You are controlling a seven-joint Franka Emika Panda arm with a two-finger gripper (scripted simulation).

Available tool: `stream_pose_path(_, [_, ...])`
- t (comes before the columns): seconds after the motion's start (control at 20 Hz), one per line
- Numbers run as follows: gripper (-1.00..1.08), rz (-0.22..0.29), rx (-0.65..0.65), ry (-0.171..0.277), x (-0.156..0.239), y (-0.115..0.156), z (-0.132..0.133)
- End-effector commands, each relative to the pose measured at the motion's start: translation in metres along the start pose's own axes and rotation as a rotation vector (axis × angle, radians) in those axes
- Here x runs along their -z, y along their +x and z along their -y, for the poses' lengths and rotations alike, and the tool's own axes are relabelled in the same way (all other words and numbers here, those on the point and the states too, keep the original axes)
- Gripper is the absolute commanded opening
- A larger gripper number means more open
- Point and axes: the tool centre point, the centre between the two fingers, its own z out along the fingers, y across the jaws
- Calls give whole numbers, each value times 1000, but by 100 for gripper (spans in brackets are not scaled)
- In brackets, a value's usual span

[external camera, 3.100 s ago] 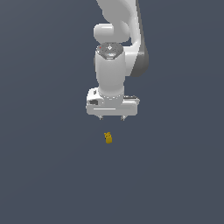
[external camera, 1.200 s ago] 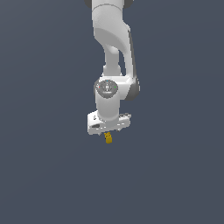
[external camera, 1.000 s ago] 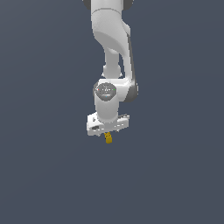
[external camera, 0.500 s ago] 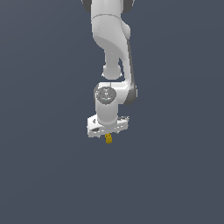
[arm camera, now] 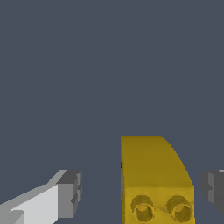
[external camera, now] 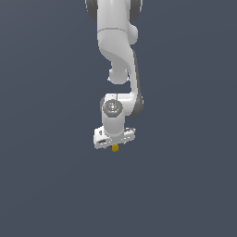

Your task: Pick up the object and move it to a goal position.

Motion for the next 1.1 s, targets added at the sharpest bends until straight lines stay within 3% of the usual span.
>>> stream_pose_path(0.0, [-100, -1, 0, 0, -1, 1, 0])
stream_pose_path(0.65, [-100, -7, -3, -3, 4, 4, -1])
stream_pose_path(1.05, [-100, -86, -41, -32, 68, 37, -12])
